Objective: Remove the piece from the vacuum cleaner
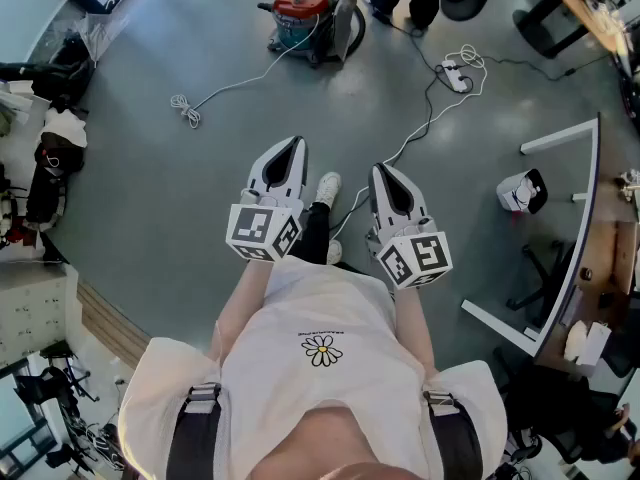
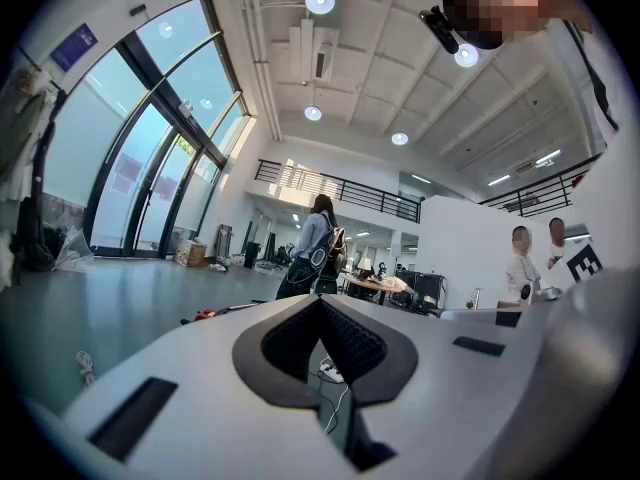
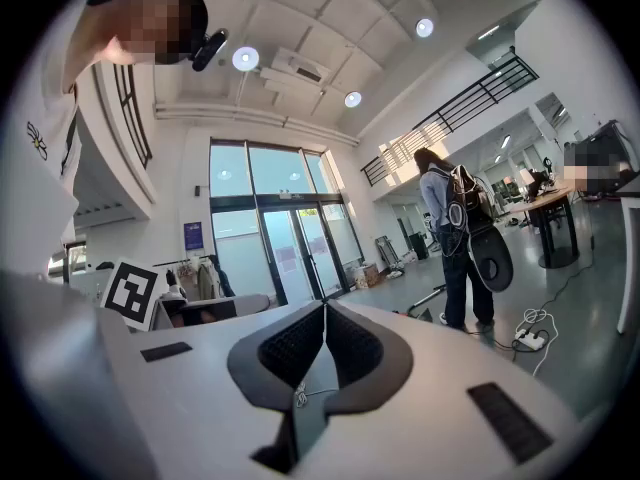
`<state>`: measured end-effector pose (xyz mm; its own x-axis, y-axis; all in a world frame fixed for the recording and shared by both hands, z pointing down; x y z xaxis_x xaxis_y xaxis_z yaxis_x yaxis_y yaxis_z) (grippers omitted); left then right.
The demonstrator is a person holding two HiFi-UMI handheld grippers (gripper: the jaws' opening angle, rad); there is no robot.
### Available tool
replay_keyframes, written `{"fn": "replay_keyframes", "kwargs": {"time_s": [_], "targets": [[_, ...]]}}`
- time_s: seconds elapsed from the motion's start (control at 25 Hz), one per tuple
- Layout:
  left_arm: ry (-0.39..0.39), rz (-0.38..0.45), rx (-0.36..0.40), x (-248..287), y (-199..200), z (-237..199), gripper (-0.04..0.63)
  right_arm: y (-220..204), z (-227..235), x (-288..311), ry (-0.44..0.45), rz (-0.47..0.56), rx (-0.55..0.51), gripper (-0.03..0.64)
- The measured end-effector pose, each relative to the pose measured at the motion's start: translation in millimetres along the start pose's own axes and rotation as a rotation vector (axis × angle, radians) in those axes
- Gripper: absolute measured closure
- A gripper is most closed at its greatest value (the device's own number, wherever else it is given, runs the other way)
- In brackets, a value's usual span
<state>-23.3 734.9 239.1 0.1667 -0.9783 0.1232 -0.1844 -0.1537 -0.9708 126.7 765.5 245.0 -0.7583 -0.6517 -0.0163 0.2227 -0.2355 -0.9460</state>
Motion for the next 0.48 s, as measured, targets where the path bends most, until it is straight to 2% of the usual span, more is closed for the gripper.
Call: {"fn": "replay_keyframes", "kwargs": {"time_s": [0.2, 0.48], "targets": [[0.016, -0.006, -0.017, 66.2, -0.5, -14.8, 0.591, 3.6, 51.9, 37.8, 0.001, -0.021, 0.024, 0.604], [0.030, 0.008, -0.029, 197.7, 29.6, -56.4, 0.591, 41.5, 143.4, 138.7, -0.013, -0.021, 0.020, 0.604]]}}
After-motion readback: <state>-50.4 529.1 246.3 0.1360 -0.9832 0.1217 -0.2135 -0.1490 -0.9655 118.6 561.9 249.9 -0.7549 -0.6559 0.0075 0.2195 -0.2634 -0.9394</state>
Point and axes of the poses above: the fingertips, and each gripper's own axes: x forward along the fingers, z to its right, y out of its top, the point moved 2 cm from there along -x, backward along the fingers, and after that the axes turned 15 degrees about y, right-handed, at the moved point
